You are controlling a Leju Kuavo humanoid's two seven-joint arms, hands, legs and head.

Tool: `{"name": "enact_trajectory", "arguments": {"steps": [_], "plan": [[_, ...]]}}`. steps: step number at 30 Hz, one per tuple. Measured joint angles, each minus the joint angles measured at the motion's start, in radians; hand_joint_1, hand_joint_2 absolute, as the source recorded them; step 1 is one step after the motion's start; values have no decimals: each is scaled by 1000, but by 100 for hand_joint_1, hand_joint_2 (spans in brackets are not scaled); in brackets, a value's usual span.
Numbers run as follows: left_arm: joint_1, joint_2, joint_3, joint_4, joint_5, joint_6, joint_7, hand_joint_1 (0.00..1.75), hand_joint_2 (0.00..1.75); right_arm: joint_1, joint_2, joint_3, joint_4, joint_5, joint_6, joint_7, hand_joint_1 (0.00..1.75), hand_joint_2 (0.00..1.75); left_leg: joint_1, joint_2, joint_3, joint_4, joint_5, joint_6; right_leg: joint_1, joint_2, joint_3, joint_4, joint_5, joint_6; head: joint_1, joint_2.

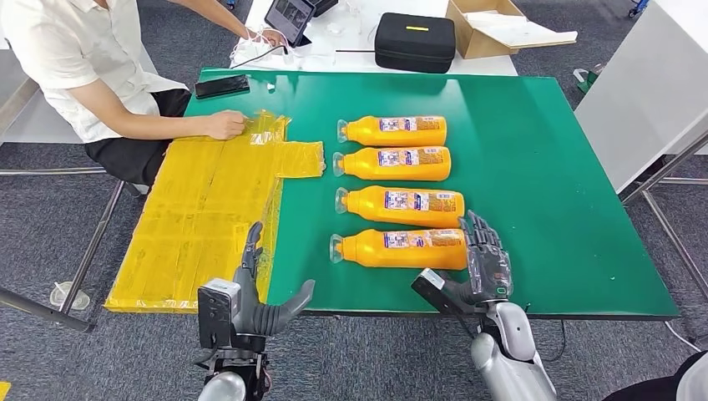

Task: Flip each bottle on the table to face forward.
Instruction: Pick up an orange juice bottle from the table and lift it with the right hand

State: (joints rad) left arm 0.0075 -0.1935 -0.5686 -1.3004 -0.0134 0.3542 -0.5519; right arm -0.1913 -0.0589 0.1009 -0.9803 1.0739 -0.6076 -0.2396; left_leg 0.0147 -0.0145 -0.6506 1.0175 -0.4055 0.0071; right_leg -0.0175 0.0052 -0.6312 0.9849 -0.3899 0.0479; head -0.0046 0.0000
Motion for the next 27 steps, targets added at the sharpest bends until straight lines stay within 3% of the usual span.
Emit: {"name": "enact_trajectory", "arguments": {"steps": [6,16,22,27], "plan": [[-19,-6,-12,26,11,-15,5,0,175,-51,9,83,86,-28,2,-22,0,175,0,0,0,0,0,0,0,0,0,0,0,0,0,0],[-35,-12,-25,43,14,-20,3,0,175,-60,19,225,79,-67,63,-24,0,175,0,0,0,0,0,0,0,0,0,0,0,0,0,0],[-40,-12,-27,43,11,-18,1,0,175,-64,8,293,37,-36,80,29,0,175,0,0,0,0,0,0,0,0,0,0,0,0,0,0],[-43,-12,-31,43,5,-18,5,0,175,-85,-6,334,30,2,151,120,0,175,0,0,0,0,0,0,0,0,0,0,0,0,0,0]]}}
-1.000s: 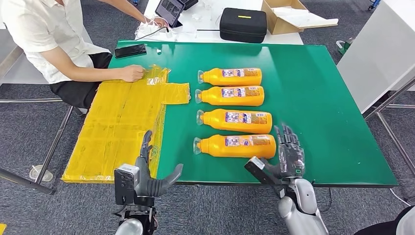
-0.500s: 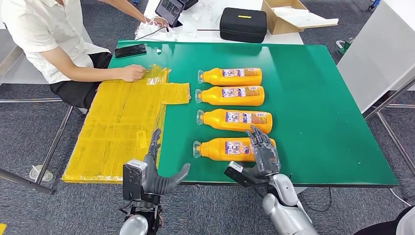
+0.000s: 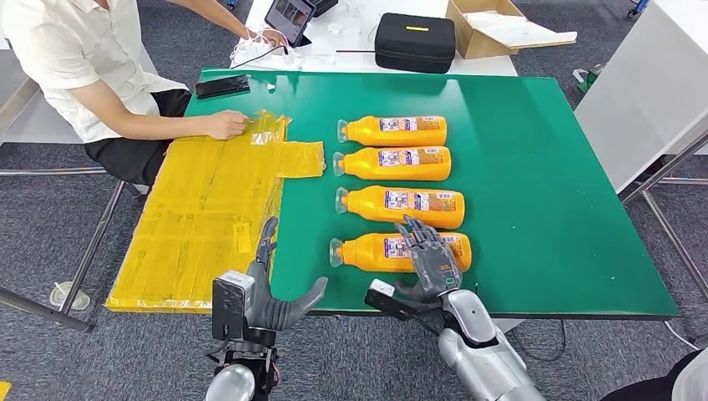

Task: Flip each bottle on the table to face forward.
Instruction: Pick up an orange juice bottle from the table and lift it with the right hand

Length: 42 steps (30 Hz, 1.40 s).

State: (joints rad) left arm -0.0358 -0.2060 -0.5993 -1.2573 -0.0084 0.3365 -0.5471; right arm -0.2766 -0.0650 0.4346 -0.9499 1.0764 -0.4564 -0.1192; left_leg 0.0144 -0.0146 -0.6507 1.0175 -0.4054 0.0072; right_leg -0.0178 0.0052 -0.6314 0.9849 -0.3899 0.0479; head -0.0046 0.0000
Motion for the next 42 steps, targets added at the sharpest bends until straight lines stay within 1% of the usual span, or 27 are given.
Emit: {"name": "enact_trajectory", "arguments": {"steps": [2,6,11,15,18,23,27,28,36,41,42], "plan": [[0,0,-1,0,-2,0,4,0,175,-7,-5,13,0,12,17,28,0,175,0,0,0,0,0,0,0,0,0,0,0,0,0,0],[0,0,-2,0,-7,0,9,0,175,-17,-12,29,0,33,29,58,0,175,0,0,0,0,0,0,0,0,0,0,0,0,0,0],[1,-1,-1,-1,-30,2,32,0,175,-33,-25,57,-13,126,77,169,0,175,0,0,1,0,0,0,0,0,0,0,0,0,0,0],[7,-3,2,-2,-45,-4,56,0,175,-38,-37,75,-42,163,132,212,0,175,0,0,1,0,0,0,0,0,1,0,0,0,0,0],[14,-3,5,-2,-54,-7,65,0,175,-36,-50,88,-66,178,159,229,0,175,0,0,1,0,0,0,0,0,1,0,0,0,0,0],[16,-3,5,-3,-56,-9,68,0,175,-34,-58,94,-79,184,172,237,0,175,0,0,1,0,0,0,0,0,1,0,0,0,0,0],[33,-3,9,-22,-66,-12,89,0,175,-11,-120,128,-175,188,281,292,0,175,0,0,1,0,0,0,0,0,1,0,0,0,0,0],[35,-3,9,-24,-66,-12,90,0,175,-8,-127,131,-183,185,291,296,0,175,0,0,1,0,0,0,0,0,1,0,0,0,0,0],[42,-3,14,-33,-65,-13,95,0,175,2,-151,140,-210,173,309,302,0,175,0,0,1,0,0,0,0,0,1,0,0,0,0,0],[42,-3,14,-34,-64,-20,98,0,175,-4,-152,140,-197,118,329,295,0,175,0,0,2,0,0,0,0,0,1,0,0,0,0,0],[42,-3,14,-33,-64,-22,98,0,175,-9,-151,138,-184,97,330,287,4,175,0,1,2,0,0,0,0,0,1,0,0,0,0,0]]}}
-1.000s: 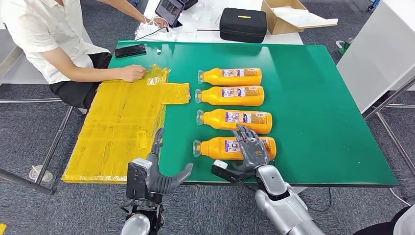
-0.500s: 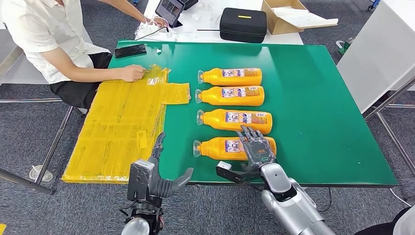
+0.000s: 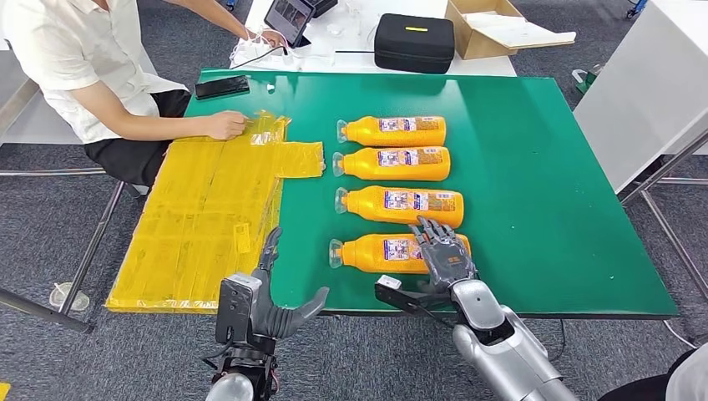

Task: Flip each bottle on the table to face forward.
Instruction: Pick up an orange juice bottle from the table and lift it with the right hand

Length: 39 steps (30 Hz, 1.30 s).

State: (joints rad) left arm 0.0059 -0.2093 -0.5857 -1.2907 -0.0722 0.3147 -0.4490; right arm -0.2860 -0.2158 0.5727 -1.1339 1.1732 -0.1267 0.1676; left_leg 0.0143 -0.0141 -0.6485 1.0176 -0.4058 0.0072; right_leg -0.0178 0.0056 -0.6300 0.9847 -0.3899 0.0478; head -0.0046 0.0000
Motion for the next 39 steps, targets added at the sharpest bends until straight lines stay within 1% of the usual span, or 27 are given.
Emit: {"name": "enact_trajectory", "arguments": {"steps": [1,3,4,5,9,14,22,27,29,33,35,37,39], "plan": [[-1,-1,0,1,1,-1,0,0,175,-7,2,-4,17,-22,-1,-11,38,175,0,0,1,0,0,0,0,0,0,0,0,0,0,0],[-5,-4,0,5,8,-4,-1,0,175,-22,7,-15,60,-67,-9,-40,125,175,0,2,3,0,-1,-1,0,0,2,0,0,0,0,0],[-7,-5,0,7,13,-6,-2,0,175,-30,11,-21,86,-85,-15,-55,165,175,0,2,4,0,-1,0,0,0,3,0,0,0,0,0],[-10,-7,-1,10,19,-7,-5,0,175,-38,15,-28,112,-100,-20,-68,174,175,0,3,5,0,-1,0,0,0,4,0,0,0,0,0],[-18,-12,-4,18,37,-16,-12,0,175,-71,28,-49,207,-128,-45,-99,175,175,0,3,9,0,-1,0,0,0,7,-1,0,0,0,0],[-26,-13,-11,24,50,-21,-15,0,175,-102,41,-64,284,-130,-66,-108,175,175,0,2,13,0,-1,1,0,0,11,-1,0,0,0,0],[-31,-13,-21,27,53,-23,-15,0,175,-128,52,-79,340,-133,-65,-113,175,175,0,2,17,0,-2,2,0,0,14,-3,-1,0,0,0],[-32,-13,-25,27,55,-24,-16,0,175,-130,54,-93,353,-162,-64,-155,175,175,0,2,22,0,-7,1,0,0,13,-4,-4,-1,0,0],[-33,-13,-25,27,61,-27,-20,0,175,-128,55,-101,355,-202,-59,-199,175,175,0,2,24,0,-6,2,0,0,14,-4,-4,-1,0,0],[-37,-13,-24,29,113,-35,-51,0,175,-102,54,-144,321,-418,-11,-399,175,175,0,5,27,0,-8,2,1,2,23,-4,-3,0,1,0],[-40,-13,-23,32,168,-45,-62,0,175,-66,57,-165,270,-519,7,-475,175,175,0,6,26,0,-8,1,1,5,25,-4,-3,0,1,0],[-43,-13,-21,34,215,-58,-65,0,175,-27,64,-178,213,-580,16,-513,175,175,0,6,26,0,-8,1,1,5,24,-4,-3,0,0,0],[-45,-13,-20,36,235,-66,-66,0,175,8,70,-188,163,-602,21,-518,175,175,1,6,24,0,-8,1,1,5,23,-4,-3,0,0,0]]}}
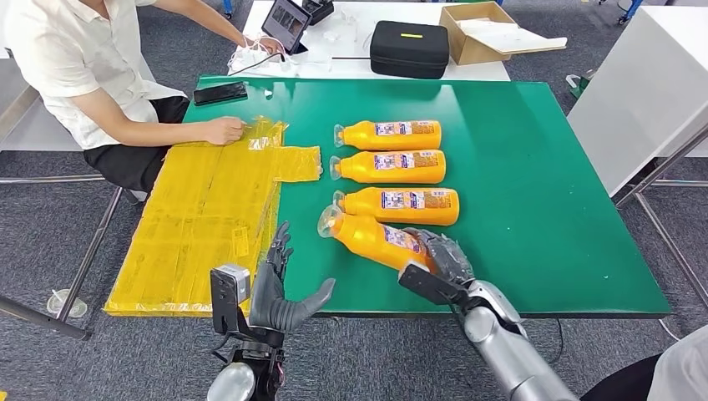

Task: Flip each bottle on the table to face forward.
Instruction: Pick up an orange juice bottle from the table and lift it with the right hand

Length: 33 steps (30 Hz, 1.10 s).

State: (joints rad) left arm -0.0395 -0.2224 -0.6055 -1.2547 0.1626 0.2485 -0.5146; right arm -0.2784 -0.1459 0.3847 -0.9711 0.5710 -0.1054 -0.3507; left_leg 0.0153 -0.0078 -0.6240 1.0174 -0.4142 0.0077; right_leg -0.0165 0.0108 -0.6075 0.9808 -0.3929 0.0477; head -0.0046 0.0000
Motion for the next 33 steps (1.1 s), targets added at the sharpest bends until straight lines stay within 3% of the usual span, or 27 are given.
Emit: {"name": "enact_trajectory", "arguments": {"steps": [6,15,18,23,33], "plan": [[-1,0,5,5,49,-21,-8,0,175,62,9,-21,-89,-56,3,-40,175,175,0,0,-5,0,0,0,0,0,-3,0,-1,0,0,0],[14,7,13,-30,-19,26,-171,0,175,157,40,-59,-243,-129,-69,-92,175,175,-1,-2,-11,0,1,1,-1,-1,-8,1,-1,1,0,0],[25,15,11,-48,12,-32,-157,0,175,179,53,-65,-281,-128,-83,-103,175,175,0,-2,-13,0,1,1,-1,-1,-10,1,-2,1,0,0],[29,23,5,-53,186,-255,-49,0,175,180,72,-40,-292,-99,-70,-117,175,175,0,-2,-15,0,1,1,-1,-1,-12,1,-2,1,0,0],[-1,15,-4,-13,141,-218,-51,0,175,106,107,60,-281,-89,-53,-72,175,175,0,-2,-15,0,1,0,-1,-1,-12,1,-1,1,0,0]]}}
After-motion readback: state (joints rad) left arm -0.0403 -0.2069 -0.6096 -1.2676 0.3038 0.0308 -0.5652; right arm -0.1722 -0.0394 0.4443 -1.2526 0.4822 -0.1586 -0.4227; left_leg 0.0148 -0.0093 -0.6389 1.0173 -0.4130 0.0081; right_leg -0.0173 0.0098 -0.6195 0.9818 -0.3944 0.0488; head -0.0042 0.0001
